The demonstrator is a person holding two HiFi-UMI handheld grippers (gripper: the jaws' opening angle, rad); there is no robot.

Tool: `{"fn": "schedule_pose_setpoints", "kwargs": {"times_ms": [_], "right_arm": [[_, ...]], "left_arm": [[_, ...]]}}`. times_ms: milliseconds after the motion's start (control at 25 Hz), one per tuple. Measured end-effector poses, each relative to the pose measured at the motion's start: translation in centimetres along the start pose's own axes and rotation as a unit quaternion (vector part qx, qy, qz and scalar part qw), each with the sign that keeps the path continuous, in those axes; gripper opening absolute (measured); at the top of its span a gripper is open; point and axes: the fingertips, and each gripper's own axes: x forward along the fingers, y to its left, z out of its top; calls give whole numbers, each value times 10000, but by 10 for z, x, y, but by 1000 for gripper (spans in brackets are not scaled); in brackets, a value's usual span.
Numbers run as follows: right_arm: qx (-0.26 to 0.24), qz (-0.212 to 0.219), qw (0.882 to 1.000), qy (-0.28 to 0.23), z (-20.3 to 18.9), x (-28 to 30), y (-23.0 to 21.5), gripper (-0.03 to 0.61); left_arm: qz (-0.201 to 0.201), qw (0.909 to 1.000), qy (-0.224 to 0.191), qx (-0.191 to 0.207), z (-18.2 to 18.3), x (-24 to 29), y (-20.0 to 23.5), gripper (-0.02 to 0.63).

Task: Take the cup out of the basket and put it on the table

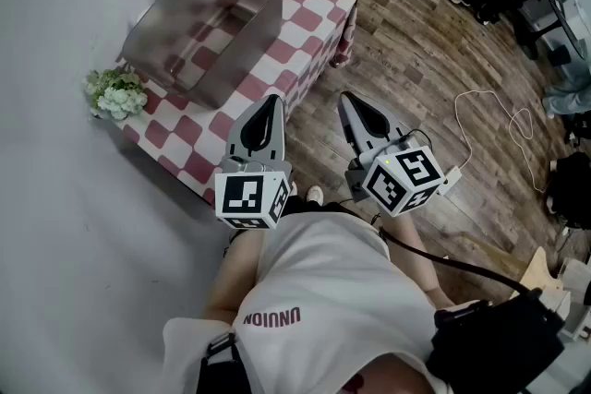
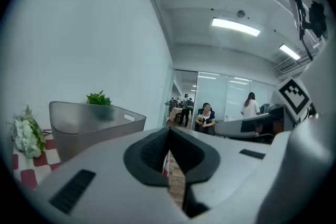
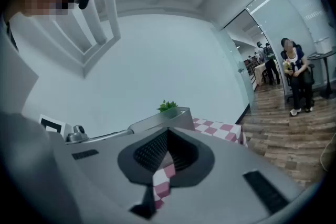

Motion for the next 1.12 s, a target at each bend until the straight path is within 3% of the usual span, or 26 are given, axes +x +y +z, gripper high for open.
{"fn": "schedule_pose_setpoints", "kwargs": {"times_ms": [480,920,1120], "right_arm": [[-32,-27,10000,-74,1,-1,-3,17],[-219,392,9985,-316,22,-14,-5,17],[-137,281,9990,-309,20,-12,-20,17]], "left_arm": [[-47,10000,-21,16,0,2,-3,12],[7,9999,-156,-14,12,8,-12,12],[-38,9999,-48,90,5,20,-20,12]]}}
